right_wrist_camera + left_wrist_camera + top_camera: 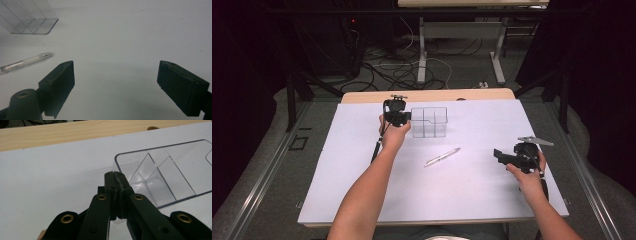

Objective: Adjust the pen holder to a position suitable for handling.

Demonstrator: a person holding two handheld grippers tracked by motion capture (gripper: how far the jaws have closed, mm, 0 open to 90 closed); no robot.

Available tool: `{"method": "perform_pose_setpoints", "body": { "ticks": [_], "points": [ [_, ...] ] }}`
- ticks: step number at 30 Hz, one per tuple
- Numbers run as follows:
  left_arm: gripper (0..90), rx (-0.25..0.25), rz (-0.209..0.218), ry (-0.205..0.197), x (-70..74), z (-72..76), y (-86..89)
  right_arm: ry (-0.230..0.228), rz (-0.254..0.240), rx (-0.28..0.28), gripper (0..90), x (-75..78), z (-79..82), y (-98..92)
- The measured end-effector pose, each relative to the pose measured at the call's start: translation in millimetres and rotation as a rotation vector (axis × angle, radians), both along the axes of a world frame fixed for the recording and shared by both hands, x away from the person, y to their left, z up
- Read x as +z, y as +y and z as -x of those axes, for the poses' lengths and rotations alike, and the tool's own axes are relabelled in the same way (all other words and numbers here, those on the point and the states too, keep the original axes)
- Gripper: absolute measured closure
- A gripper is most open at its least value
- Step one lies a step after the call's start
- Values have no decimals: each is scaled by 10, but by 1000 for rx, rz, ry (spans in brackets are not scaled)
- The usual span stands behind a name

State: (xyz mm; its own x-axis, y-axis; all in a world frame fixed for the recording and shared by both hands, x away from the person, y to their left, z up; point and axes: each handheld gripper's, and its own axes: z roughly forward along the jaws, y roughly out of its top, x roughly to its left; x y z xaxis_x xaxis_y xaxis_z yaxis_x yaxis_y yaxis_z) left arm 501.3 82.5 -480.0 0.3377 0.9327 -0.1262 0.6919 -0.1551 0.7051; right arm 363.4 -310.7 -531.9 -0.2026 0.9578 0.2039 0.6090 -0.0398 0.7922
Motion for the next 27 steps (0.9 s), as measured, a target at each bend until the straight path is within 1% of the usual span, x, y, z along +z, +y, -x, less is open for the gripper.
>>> {"method": "perform_pose_setpoints", "body": {
  "ticks": [2,4,7,8,11,13,15,17,18,21,22,24,25,26,27],
  "points": [
    [900,-2,1,3,2,8,-17,-3,5,4,142,-3,-4,-3],
    [900,-12,-12,4,9,28,-50,-5,6,5,142,0,-3,-2],
    [900,-13,-15,4,12,33,-52,-2,2,1,142,1,1,1],
    [900,-22,-4,6,15,35,-38,-1,2,0,142,0,0,0],
    [900,-32,3,7,33,46,-22,-3,2,-2,142,-1,-2,-5],
    [899,-39,20,1,64,71,-1,-4,4,-1,142,-2,-1,-9],
    [890,-44,27,-5,85,93,18,-4,4,-1,142,-2,0,-9],
    [884,-47,31,-1,97,106,29,-3,4,-1,143,-3,2,-8],
    [880,-49,38,-10,98,131,35,-3,9,3,142,-3,3,-11],
    [869,-71,42,-11,106,174,47,-2,0,-2,143,4,8,1],
    [867,-71,42,-11,106,174,47,-2,0,-2,143,4,8,1],
    [857,-91,50,-18,111,225,51,-6,5,0,143,6,9,-4],
    [851,-91,50,-18,111,225,51,-6,5,-5,143,5,10,0],
    [839,-106,57,-17,111,259,53,-2,1,-2,143,6,11,0],
    [828,-106,57,-17,111,259,53,-4,5,2,143,3,10,-3]
  ]
}}
